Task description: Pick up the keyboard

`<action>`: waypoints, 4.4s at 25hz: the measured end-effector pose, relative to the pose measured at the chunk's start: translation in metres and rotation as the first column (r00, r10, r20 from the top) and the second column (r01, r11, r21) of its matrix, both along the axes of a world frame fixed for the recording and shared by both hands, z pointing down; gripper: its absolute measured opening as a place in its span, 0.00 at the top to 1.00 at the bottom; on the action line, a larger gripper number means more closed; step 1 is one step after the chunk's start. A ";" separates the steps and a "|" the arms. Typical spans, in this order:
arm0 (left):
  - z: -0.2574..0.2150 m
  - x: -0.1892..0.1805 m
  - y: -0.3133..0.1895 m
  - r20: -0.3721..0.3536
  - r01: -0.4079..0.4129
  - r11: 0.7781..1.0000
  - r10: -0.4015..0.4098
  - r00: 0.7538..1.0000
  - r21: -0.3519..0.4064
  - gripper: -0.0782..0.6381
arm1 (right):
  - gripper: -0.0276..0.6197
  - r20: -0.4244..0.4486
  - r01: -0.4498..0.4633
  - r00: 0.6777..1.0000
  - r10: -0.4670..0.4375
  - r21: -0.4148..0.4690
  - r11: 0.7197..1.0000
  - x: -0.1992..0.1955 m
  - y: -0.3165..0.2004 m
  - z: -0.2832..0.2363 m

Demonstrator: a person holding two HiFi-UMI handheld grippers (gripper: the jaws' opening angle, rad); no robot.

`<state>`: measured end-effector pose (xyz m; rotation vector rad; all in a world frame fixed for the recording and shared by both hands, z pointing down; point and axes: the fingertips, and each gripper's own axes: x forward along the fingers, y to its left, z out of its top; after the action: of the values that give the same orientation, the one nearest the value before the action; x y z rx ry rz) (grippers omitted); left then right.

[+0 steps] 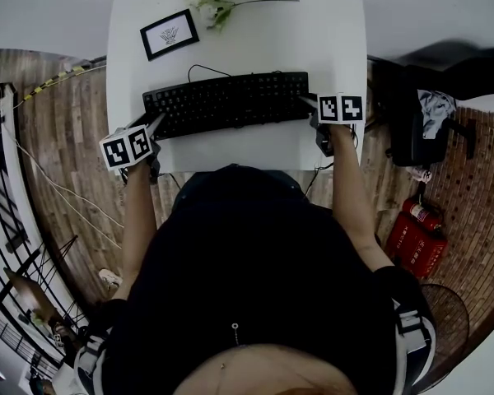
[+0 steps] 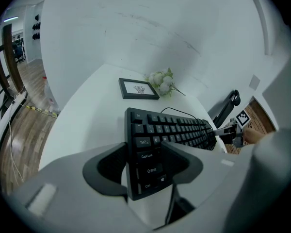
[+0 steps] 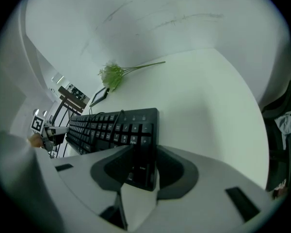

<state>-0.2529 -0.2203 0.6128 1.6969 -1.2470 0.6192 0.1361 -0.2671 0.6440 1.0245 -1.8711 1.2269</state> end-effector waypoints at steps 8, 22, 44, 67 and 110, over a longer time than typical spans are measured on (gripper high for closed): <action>-0.001 0.000 0.001 -0.004 0.007 1.000 -0.007 1.000 0.009 0.57 | 0.72 -0.017 0.008 1.000 -0.008 0.000 1.000 -0.001 0.004 0.000; -0.003 0.002 0.001 -0.015 0.006 1.000 -0.005 1.000 0.015 0.57 | 0.60 0.076 0.028 0.997 -0.022 -0.081 0.996 0.002 0.004 0.008; -0.042 0.004 -0.020 0.007 0.013 0.991 -0.015 1.000 0.135 0.57 | 0.68 0.046 0.007 0.999 -0.010 0.066 0.998 0.001 -0.011 -0.041; -0.240 0.040 -0.051 0.042 -0.036 0.749 0.011 0.999 0.661 0.57 | 0.68 0.037 -0.047 0.999 0.030 0.631 0.774 0.038 -0.034 -0.259; -0.314 0.073 0.008 0.124 -0.086 0.422 -0.063 0.990 0.903 0.57 | 0.68 0.066 -0.068 0.998 0.020 0.896 0.440 0.069 0.003 -0.324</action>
<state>-0.1794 -0.2124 0.2984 2.5817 -1.8718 -0.0326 0.2051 -0.2642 0.3204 1.5785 -2.6042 0.1139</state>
